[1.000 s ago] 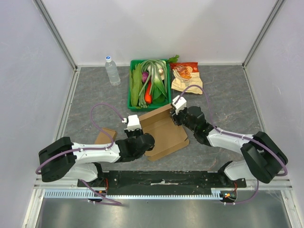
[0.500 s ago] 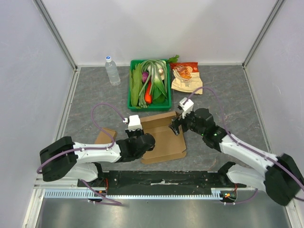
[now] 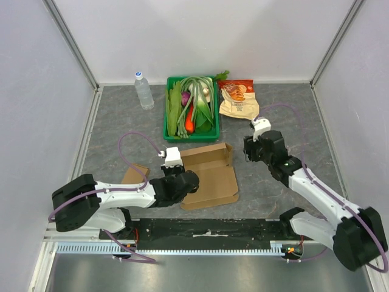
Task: Fold the paper box
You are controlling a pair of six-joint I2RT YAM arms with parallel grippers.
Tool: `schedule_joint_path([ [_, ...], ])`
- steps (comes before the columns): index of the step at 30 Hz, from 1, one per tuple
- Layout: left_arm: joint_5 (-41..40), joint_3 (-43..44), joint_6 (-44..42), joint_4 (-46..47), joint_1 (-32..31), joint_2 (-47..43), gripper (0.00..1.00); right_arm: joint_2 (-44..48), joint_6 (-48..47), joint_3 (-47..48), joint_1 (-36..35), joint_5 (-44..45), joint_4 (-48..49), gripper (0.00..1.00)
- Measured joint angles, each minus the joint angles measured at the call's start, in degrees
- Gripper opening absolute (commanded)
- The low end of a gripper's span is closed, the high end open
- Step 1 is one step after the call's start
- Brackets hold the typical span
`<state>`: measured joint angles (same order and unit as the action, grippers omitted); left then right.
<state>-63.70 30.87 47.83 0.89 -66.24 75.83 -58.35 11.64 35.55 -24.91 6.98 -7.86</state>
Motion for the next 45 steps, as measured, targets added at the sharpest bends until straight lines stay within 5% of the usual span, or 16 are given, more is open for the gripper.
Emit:
schedule_joint_path([
  [11, 0.57, 0.66, -0.02, -0.04, 0.00, 1.01, 0.02, -4.44, -8.85, -6.75, -1.51, -17.64, 9.97, 0.54],
  [20, 0.83, 0.79, -0.04, 0.11, 0.00, 1.38, 0.02, -4.13, -10.10, -7.56, -2.67, -22.58, 17.11, 0.52],
  [30, 0.83, 0.79, -0.42, 0.15, 0.00, 1.38, 0.02, -8.72, -11.06, -9.14, -4.31, -25.46, 26.58, 0.44],
  [39, 0.70, 0.79, -1.11, -0.28, 0.07, 1.38, 0.02, -14.93, -13.51, -9.81, -5.64, -23.47, 35.28, 0.21],
  [45, 0.22, 0.79, -1.51, -0.90, 0.26, 1.38, 0.02, -18.36, -13.86, -9.81, -7.65, -19.54, 40.57, 0.32],
])
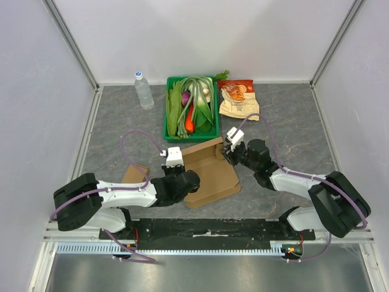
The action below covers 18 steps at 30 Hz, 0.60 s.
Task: Fold the paper box
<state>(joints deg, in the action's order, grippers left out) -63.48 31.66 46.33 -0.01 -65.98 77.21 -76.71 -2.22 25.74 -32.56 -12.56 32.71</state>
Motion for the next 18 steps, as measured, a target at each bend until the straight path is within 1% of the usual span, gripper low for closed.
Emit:
schedule_joint_path([
  [5, 0.07, 0.00, -0.11, 0.15, 0.00, 0.00, 0.02, -2.19, -0.09, 0.00, -0.63, 2.45, 3.61, 0.34],
  [11, 0.09, 0.00, -0.13, 0.68, 0.00, 0.00, 0.02, -3.04, 0.44, -0.02, -1.55, 5.18, 6.88, 0.43],
  [14, 0.17, 0.00, -0.13, 0.92, 0.00, 0.00, 0.02, -4.04, 0.68, 0.00, -2.25, 7.04, 8.44, 0.38],
  [15, 0.17, 0.00, -0.13, 0.94, 0.00, 0.00, 0.02, -4.52, 0.76, 0.00, -2.51, 7.72, 8.98, 0.33],
  [17, 0.17, 0.00, -0.15, 0.90, 0.00, 0.00, 0.02, -5.35, 1.11, 0.00, -2.64, 8.74, 9.94, 0.31],
  [18, 0.20, 0.00, -0.15, 0.85, 0.00, 0.00, 0.02, -5.86, 1.29, 0.04, -2.64, 9.29, 10.45, 0.23],
])
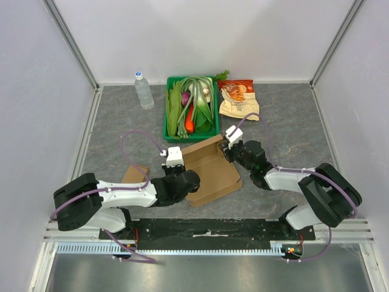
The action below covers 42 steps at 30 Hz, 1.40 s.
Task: Fold the paper box
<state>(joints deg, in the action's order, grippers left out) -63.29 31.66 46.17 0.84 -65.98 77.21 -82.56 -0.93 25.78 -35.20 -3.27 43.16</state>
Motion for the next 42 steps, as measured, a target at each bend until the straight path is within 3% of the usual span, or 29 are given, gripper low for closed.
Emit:
schedule_joint_path([
  [6, 0.00, 0.00, -0.02, -0.72, 0.00, 0.11, 0.02, -2.58, 1.44, 0.37, -0.50, 2.69, 2.36, 0.06],
  [11, 0.00, 0.00, -0.02, -0.72, 0.00, 0.11, 0.02, -3.76, 2.95, 0.42, -0.68, 3.85, 4.11, 0.04],
  [15, 0.02, 0.00, -0.02, -0.87, 0.00, 0.13, 0.02, -5.14, 4.02, 0.85, -1.53, 5.77, 5.18, 0.28],
  [16, 0.00, 0.00, -0.02, -0.92, 0.00, 0.13, 0.02, -5.60, 4.00, 1.18, -1.90, 6.49, 5.35, 0.24],
  [18, 0.00, 0.00, -0.02, -1.11, 0.00, 0.17, 0.02, -6.58, 4.00, 1.70, -2.80, 7.91, 5.88, 0.03],
  [19, -0.04, 0.00, 0.00, -1.36, 0.00, 0.22, 0.02, -6.93, 3.74, 1.77, -3.10, 8.52, 6.14, 0.00],
  [23, -0.02, 0.00, 0.04, -1.57, 0.02, 0.52, 0.02, -7.98, 4.37, 1.81, -4.87, 13.62, 7.43, 0.00],
  [28, -0.63, 0.24, 1.81, -2.69, 0.11, 1.36, 0.02, -12.76, 2.82, 1.99, -17.86, 43.12, 14.34, 0.00],
  [33, -1.09, 1.86, 4.59, -5.42, 0.24, 2.93, 0.02, -18.62, 0.87, 3.43, -25.22, 61.81, 19.71, 0.00],
  [37, -0.66, 2.27, 6.10, -5.95, 0.26, 3.04, 0.02, -18.80, 0.48, 3.48, -25.81, 65.09, 20.94, 0.00],
  [42, -0.66, 2.27, 6.47, -6.10, 0.26, 2.97, 0.02, -15.28, 1.53, -0.24, -22.86, 55.87, 20.92, 0.21],
])
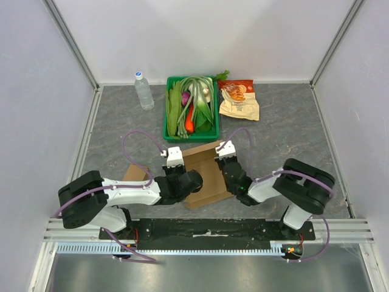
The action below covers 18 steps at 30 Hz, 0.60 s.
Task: Fold the paper box
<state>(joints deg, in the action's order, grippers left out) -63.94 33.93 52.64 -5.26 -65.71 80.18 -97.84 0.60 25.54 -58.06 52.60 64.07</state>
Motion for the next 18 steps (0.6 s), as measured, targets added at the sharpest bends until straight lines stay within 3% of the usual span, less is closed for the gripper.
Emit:
schedule_joint_path([
  [6, 1.53, 0.00, 0.72, 0.94, -0.39, -0.42, 0.02, 9.90, 3.50, -4.48, 10.45, -22.14, -5.14, 0.29],
  [14, 1.53, 0.00, 0.92, 0.94, -0.42, -0.42, 0.02, 11.02, 4.33, -4.98, 13.84, -33.05, -8.28, 0.35],
  [16, 1.53, 0.00, 0.92, 0.94, -0.42, -0.42, 0.02, 10.80, 4.39, -5.01, 13.90, -33.53, -8.46, 0.41],
  [18, 1.53, 0.00, 0.92, 0.94, -0.42, -0.44, 0.02, 10.78, 4.92, -5.05, 13.90, -33.62, -8.85, 0.59],
])
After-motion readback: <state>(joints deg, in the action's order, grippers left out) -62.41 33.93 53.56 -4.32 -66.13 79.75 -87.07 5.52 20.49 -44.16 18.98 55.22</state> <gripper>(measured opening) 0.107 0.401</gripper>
